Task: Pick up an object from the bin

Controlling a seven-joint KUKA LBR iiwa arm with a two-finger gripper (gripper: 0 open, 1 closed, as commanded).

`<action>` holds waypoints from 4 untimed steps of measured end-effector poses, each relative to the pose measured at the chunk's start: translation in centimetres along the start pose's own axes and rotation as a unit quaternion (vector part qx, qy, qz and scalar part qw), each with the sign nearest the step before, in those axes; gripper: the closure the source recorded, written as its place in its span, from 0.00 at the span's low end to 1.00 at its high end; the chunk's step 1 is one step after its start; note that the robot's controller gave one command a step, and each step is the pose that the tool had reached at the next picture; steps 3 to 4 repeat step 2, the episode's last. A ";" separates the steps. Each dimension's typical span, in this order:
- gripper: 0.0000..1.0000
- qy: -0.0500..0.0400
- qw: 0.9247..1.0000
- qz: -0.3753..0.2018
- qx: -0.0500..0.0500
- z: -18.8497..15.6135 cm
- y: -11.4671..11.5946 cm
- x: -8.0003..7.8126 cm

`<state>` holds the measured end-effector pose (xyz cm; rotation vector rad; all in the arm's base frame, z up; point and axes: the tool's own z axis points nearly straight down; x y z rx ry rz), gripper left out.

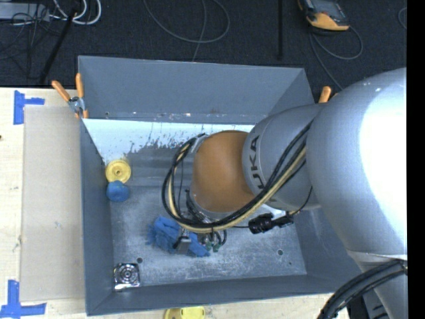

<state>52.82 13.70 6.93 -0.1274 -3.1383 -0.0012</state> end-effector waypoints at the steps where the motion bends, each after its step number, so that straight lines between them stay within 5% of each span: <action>1: 1.00 0.000 1.000 0.001 0.000 0.0 0.0 0.0; 2: 1.00 -0.002 1.000 0.007 0.000 -15.8 -1.5 -1.5; 4: 1.00 -0.002 1.000 0.007 0.000 -15.8 -1.5 -1.5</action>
Offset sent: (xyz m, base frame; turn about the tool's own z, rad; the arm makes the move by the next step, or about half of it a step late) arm 0.0129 -0.0171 0.1570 0.0126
